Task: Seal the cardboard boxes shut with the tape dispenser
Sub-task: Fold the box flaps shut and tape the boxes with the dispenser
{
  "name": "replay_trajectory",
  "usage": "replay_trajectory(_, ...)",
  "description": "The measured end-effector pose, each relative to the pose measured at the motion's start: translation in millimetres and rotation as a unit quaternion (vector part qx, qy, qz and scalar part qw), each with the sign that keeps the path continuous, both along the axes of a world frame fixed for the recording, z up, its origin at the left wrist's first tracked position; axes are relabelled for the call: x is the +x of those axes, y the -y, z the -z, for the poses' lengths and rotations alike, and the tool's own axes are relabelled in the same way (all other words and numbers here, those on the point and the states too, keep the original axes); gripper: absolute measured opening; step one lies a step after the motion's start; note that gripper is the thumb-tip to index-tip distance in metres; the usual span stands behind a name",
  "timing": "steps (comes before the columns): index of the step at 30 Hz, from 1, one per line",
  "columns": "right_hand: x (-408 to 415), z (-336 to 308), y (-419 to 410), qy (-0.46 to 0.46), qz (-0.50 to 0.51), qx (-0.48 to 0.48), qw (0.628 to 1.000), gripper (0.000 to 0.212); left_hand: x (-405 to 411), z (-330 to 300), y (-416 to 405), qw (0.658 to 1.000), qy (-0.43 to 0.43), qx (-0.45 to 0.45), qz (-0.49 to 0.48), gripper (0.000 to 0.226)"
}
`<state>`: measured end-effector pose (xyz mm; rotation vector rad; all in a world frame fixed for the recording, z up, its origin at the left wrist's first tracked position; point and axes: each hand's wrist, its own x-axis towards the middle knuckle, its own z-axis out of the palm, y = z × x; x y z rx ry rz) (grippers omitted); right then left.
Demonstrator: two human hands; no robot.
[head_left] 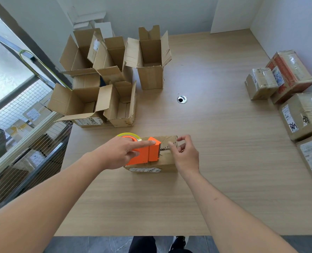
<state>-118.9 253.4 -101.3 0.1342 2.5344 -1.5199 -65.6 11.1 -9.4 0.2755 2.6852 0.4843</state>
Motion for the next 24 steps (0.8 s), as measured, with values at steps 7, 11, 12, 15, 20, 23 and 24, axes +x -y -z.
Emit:
replay_trajectory(7, 2, 2, 18, 0.046, -0.041, 0.099, 0.993, 0.027, 3, -1, -6, 0.999, -0.022, -0.046, 0.010, 0.065)
replay_trajectory(11, 2, 0, 18, 0.065, -0.042, 0.105, 0.991, 0.027, 4, -3, -9, 0.997, -0.018, -0.072, 0.024, 0.064)
replay_trajectory(12, 3, 0, 17, 0.065, -0.041, 0.105, 0.992, 0.026, 5, -5, -7, 0.997, -0.012, -0.071, 0.024, 0.063)
replay_trajectory(15, 6, 0, 13, 0.073, -0.039, 0.092, 0.992, 0.025, 9, -14, 2, 0.998, 0.000, -0.059, 0.018, 0.064)
replay_trajectory(20, 7, -2, 13, 0.079, -0.040, 0.104, 0.991, 0.022, 27, -24, 43, 0.997, 0.041, -0.064, -0.020, 0.067)
replay_trajectory(23, 8, -3, 16, 0.083, -0.028, 0.106, 0.990, 0.020, 46, -23, 85, 0.993, 0.085, -0.056, -0.062, 0.067)
replay_trajectory(24, 9, -2, 18, 0.083, -0.022, 0.110, 0.990, 0.020, 51, -22, 94, 0.992, 0.094, -0.044, -0.075, 0.066)
